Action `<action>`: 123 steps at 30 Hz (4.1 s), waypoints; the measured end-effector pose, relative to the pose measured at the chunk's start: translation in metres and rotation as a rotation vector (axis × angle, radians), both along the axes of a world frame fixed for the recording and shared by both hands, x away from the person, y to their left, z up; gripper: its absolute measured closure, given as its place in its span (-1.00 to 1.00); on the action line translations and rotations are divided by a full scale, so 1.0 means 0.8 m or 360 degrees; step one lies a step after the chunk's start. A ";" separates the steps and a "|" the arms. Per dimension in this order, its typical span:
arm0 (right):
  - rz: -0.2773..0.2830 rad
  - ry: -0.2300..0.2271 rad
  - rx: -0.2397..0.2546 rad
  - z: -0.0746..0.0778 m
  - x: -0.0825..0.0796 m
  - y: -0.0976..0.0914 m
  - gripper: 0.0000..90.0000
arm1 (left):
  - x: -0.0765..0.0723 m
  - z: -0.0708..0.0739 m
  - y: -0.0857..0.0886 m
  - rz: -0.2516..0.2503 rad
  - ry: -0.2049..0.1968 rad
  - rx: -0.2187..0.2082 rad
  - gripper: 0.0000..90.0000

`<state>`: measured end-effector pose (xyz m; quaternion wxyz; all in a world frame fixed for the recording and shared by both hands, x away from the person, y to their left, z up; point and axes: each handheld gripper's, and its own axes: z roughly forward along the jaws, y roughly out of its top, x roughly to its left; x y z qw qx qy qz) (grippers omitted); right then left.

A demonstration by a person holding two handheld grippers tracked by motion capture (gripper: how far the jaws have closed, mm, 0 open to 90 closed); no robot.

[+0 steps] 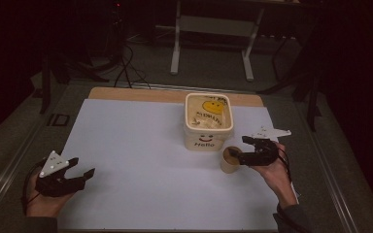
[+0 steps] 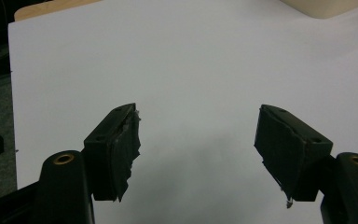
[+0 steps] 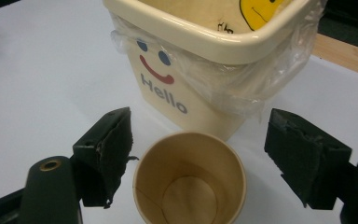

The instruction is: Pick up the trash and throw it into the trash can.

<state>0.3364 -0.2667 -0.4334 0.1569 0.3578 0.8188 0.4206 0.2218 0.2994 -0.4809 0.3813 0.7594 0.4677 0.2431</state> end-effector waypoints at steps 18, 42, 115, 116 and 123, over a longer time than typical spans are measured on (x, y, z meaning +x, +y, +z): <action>0.0134 0.0161 -0.0309 0.024 0.021 0.027 -0.59 | 0.001 -0.002 -0.001 -0.0007 0.0022 0.0005 -0.32; 0.0303 0.0371 -0.0656 0.040 0.045 0.049 -0.72 | 0.001 -0.002 0.000 -0.0005 0.0028 0.0004 -0.32; 0.0422 0.0639 -0.0915 -0.003 0.064 0.061 -0.64 | 0.001 -0.003 0.002 0.0013 0.0041 0.0018 -0.32; 0.0424 0.0636 -0.0915 -0.001 0.064 0.061 -0.64 | 0.001 -0.003 0.002 0.0013 0.0042 0.0017 -0.32; 0.0437 0.0621 -0.0927 0.013 0.064 0.061 -0.64 | 0.001 -0.003 0.002 0.0012 0.0042 0.0015 -0.32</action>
